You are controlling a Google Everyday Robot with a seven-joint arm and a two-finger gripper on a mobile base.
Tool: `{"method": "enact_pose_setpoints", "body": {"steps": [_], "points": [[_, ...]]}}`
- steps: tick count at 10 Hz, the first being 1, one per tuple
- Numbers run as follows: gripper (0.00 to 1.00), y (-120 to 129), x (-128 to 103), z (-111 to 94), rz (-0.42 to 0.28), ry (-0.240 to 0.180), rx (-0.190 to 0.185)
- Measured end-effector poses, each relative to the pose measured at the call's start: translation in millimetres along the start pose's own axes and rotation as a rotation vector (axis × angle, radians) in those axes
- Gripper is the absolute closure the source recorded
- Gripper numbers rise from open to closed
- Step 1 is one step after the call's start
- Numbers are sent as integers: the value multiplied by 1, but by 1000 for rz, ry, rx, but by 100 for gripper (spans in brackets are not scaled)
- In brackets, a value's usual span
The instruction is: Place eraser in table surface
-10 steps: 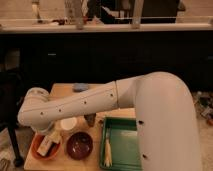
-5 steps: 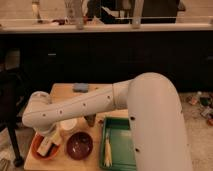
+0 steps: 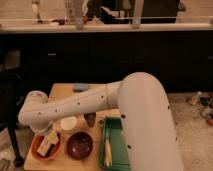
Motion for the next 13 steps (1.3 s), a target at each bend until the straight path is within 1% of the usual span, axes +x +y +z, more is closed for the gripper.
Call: {"method": "enact_pose_setpoints", "body": {"steps": [1, 3, 6, 8, 10, 11, 13], "points": [[20, -5, 0, 4, -3, -3, -1], [20, -6, 1, 11, -5, -9, -5], [20, 1, 9, 16, 18, -8, 14], [20, 2, 10, 21, 22, -13, 18], [20, 1, 10, 25, 20, -17, 15], [20, 1, 10, 27, 9, -13, 4], [20, 2, 10, 27, 8, -14, 1]]}}
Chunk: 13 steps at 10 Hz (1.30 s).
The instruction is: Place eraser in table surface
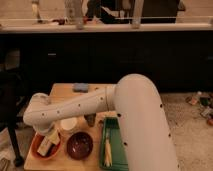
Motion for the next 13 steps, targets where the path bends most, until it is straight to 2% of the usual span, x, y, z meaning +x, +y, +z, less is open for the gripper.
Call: {"method": "enact_pose_setpoints", "body": {"steps": [3, 7, 8, 10, 13], "points": [[20, 0, -1, 1, -1, -2, 1], [20, 1, -1, 13, 3, -1, 19], [25, 0, -2, 13, -1, 5, 22], [42, -2, -5, 13, -16, 13, 25], [76, -5, -7, 9, -29, 21, 35]]}}
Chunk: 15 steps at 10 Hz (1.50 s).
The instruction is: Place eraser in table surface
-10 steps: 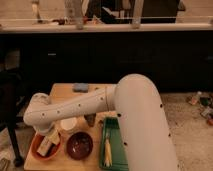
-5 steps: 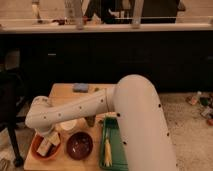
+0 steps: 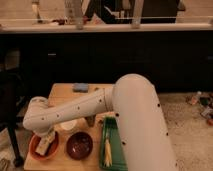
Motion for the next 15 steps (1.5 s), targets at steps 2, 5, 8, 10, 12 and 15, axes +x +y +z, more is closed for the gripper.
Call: {"method": "enact_pose_setpoints", "body": {"steps": [2, 5, 8, 10, 12, 15], "points": [[94, 0, -1, -1, -3, -3, 9], [100, -4, 0, -13, -12, 9, 28], [100, -15, 0, -36, -28, 25, 39], [100, -25, 7, -50, -16, 26, 59], [100, -33, 17, -56, 17, 11, 84], [100, -49, 48, -66, 126, -57, 166]]}}
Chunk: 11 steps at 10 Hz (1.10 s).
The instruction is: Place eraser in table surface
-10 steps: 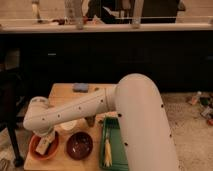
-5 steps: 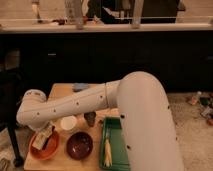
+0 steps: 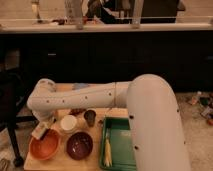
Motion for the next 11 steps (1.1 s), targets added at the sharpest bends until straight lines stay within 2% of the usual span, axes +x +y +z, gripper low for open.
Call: {"method": "enact_pose_setpoints", "body": {"steps": [1, 9, 11], "points": [[100, -5, 4, -3, 14, -7, 11], [100, -7, 1, -3, 10, -10, 14], [100, -17, 1, -14, 12, 26, 56]]}}
